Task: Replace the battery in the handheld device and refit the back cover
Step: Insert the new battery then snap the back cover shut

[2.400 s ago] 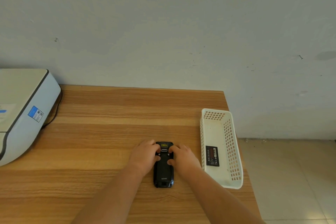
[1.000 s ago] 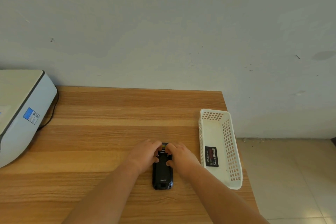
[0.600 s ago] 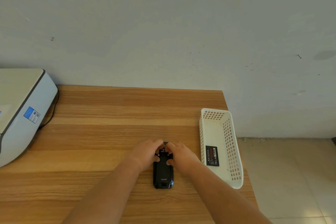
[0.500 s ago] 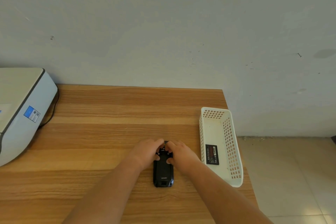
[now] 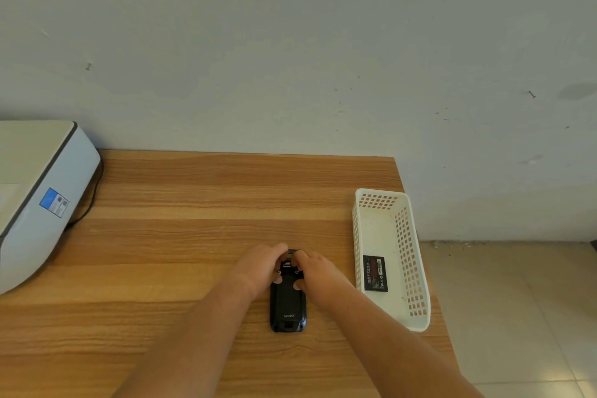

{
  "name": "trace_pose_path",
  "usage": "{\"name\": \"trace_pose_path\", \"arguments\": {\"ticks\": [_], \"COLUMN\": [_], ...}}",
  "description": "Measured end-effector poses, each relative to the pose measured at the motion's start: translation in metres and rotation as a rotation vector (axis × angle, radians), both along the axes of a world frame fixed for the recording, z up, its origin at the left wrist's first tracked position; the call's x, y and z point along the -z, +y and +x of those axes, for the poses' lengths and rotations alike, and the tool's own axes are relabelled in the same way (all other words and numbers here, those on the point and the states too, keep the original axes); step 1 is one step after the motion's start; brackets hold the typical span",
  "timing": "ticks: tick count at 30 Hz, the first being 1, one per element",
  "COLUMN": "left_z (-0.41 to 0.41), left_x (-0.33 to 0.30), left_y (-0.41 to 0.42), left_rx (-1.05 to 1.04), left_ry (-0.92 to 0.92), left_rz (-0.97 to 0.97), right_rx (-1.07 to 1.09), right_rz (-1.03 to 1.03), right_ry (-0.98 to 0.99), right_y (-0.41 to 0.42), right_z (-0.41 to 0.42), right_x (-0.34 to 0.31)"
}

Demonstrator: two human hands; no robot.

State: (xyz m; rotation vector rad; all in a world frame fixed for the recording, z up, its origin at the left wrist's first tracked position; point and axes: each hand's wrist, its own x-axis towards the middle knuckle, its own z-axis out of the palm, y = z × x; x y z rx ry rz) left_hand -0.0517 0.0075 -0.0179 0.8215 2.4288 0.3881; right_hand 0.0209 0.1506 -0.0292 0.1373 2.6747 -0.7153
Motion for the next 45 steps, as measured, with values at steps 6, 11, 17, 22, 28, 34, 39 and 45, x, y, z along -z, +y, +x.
{"name": "trace_pose_path", "arguments": {"ticks": [6, 11, 17, 22, 28, 34, 39, 45], "left_z": [0.001, 0.000, 0.002, 0.004, 0.010, 0.014, 0.019, 0.024], "left_x": [-0.001, -0.001, 0.003, 0.004, 0.007, 0.011, 0.015, 0.015], "left_y": [0.002, 0.003, -0.005, -0.010, -0.014, -0.014, -0.009, -0.007], "left_rx": [-0.036, -0.047, -0.083, -0.130, -0.174, -0.238, -0.256, -0.290], "left_ry": [-0.016, -0.029, -0.073, -0.055, -0.092, -0.131, -0.071, -0.024], "left_rz": [-0.009, -0.007, 0.013, 0.068, 0.125, 0.170, 0.140, 0.117], "right_rx": [0.008, 0.009, 0.004, 0.023, 0.090, 0.070, -0.001, 0.018], "right_rz": [-0.002, -0.012, -0.017, -0.039, -0.096, -0.098, -0.062, -0.059], "right_ry": [-0.010, -0.007, -0.021, -0.020, 0.003, -0.003, -0.073, -0.096], "right_y": [0.000, 0.001, 0.001, 0.002, 0.001, 0.004, 0.005, 0.004], "right_z": [-0.001, -0.001, -0.001, 0.000, 0.003, 0.001, -0.007, -0.009], "right_x": [-0.001, -0.001, -0.001, -0.001, 0.000, 0.001, -0.002, -0.003]}}
